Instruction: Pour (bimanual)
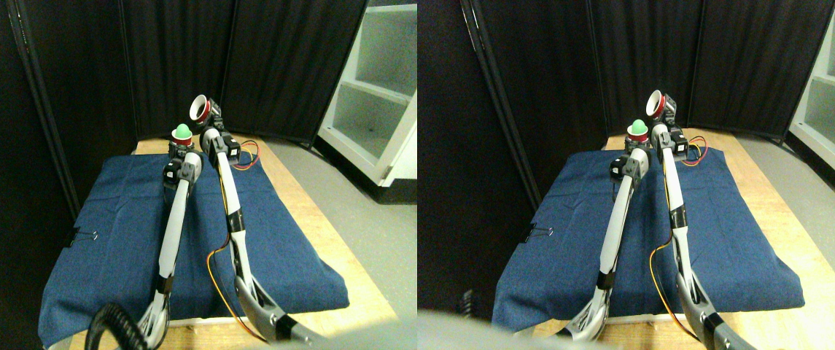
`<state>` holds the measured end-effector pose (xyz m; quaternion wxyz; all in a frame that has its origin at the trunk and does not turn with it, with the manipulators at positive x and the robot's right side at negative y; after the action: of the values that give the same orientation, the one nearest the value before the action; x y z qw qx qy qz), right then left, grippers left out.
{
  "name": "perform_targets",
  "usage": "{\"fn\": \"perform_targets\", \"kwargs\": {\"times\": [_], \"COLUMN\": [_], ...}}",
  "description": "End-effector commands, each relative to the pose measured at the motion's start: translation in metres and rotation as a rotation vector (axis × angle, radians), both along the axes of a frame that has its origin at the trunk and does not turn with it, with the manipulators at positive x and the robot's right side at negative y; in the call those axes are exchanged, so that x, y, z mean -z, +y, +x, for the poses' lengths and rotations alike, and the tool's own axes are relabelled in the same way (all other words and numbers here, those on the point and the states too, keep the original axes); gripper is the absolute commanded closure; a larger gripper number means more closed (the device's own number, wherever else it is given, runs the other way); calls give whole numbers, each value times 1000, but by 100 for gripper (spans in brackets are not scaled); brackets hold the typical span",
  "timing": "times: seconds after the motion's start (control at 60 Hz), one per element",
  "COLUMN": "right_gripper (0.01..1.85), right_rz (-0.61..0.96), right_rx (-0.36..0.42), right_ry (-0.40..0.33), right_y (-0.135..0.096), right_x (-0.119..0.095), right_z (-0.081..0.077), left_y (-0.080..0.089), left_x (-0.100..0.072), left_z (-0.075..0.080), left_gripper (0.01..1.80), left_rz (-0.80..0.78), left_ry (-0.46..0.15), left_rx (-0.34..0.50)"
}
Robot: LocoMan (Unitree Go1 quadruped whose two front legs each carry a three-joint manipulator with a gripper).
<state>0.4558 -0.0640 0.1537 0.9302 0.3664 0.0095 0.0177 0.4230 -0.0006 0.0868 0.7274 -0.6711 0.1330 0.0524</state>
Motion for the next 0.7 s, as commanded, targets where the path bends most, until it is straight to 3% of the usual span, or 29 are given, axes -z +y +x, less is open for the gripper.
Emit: {"fn": "perform_targets", "kwargs": {"times": [0.017, 0.167, 0.517, 0.7], "right_gripper": [153, 153, 153, 153], "right_rz": [846, 860, 853, 803], "right_rx": [343, 373, 353, 358], "right_ry": [102, 100, 143, 126], "right_y": [-18, -24, -39, -47], "right_x": [-17, -16, -2, 4], "right_z": [-13, -15, -24, -25], "left_y": [3, 11, 35, 46], "left_x": [-9, -10, -8, -9], "left_z": [1, 0, 0, -1], "left_gripper": [148, 148, 148, 148], "left_rz": [5, 31, 66, 93], "left_ry": [-49, -61, -89, -97], "left_rx": [10, 12, -12, -46]}}
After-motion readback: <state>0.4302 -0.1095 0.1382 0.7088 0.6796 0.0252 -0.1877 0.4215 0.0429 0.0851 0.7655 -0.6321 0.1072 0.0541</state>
